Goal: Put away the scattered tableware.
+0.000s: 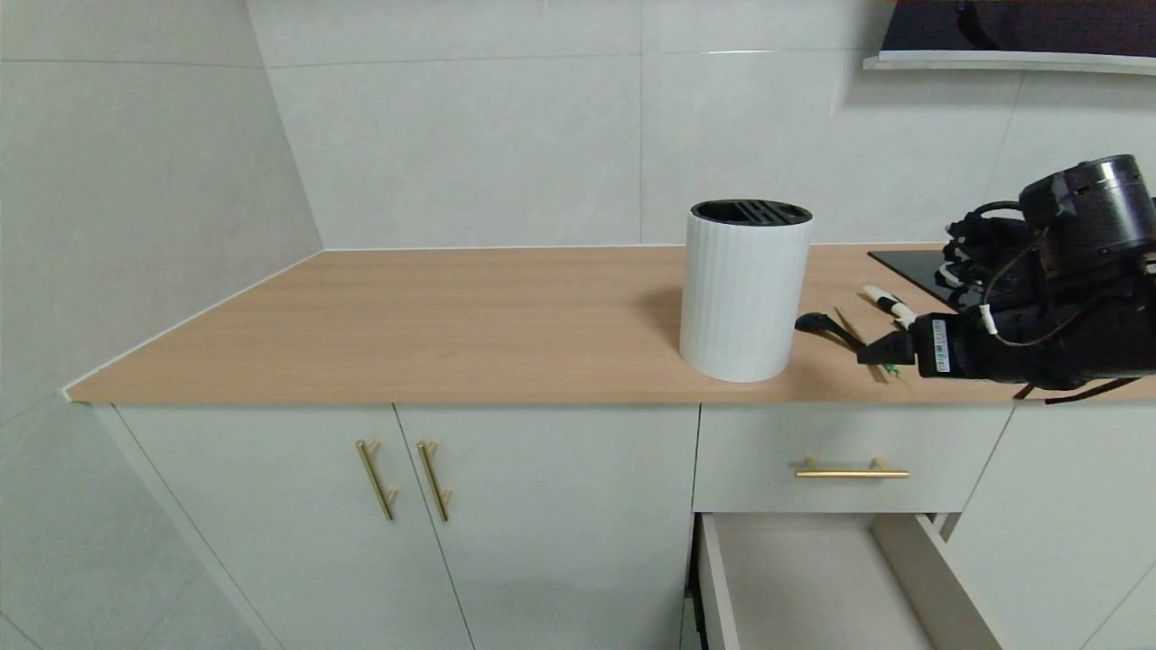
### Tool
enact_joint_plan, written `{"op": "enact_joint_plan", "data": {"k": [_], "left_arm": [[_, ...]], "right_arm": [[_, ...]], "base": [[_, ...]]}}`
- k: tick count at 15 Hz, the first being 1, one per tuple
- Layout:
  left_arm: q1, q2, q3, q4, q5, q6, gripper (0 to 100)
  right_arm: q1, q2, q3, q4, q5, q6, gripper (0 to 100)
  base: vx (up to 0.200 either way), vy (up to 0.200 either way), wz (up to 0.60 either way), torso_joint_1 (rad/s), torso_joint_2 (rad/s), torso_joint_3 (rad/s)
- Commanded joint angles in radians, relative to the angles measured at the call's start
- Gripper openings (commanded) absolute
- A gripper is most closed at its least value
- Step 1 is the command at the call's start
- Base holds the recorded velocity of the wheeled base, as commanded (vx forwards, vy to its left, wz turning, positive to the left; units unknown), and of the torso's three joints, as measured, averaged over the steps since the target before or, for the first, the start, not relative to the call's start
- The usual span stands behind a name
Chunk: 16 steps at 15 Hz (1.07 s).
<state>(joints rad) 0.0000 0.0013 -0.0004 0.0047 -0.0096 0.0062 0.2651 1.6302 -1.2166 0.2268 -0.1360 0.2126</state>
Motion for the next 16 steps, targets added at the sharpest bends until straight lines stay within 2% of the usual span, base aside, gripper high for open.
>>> {"op": "enact_joint_plan", "data": {"k": [1, 6, 16], "left_arm": [[0.0, 0.0, 0.0, 0.0, 0.0, 0.0, 100], [0.0, 0.0, 0.0, 0.0, 0.0, 0.0, 100], [0.0, 0.0, 0.0, 0.0, 0.0, 0.0, 100]], "right_arm": [[-0.003, 0.105, -0.057, -0.017, -0.037, 0.007, 100], [-0.027, 0.218, -0.135, -0.02, -0.119, 0.084, 100], [-0.084, 0.332, -0.169, -0.052, -0.131, 0.087, 100]], "base": [[0.0, 0.0, 0.0, 0.0, 0.0, 0.0], [0.0, 0.0, 0.0, 0.0, 0.0, 0.0], [0.0, 0.0, 0.0, 0.0, 0.0, 0.0]]}}
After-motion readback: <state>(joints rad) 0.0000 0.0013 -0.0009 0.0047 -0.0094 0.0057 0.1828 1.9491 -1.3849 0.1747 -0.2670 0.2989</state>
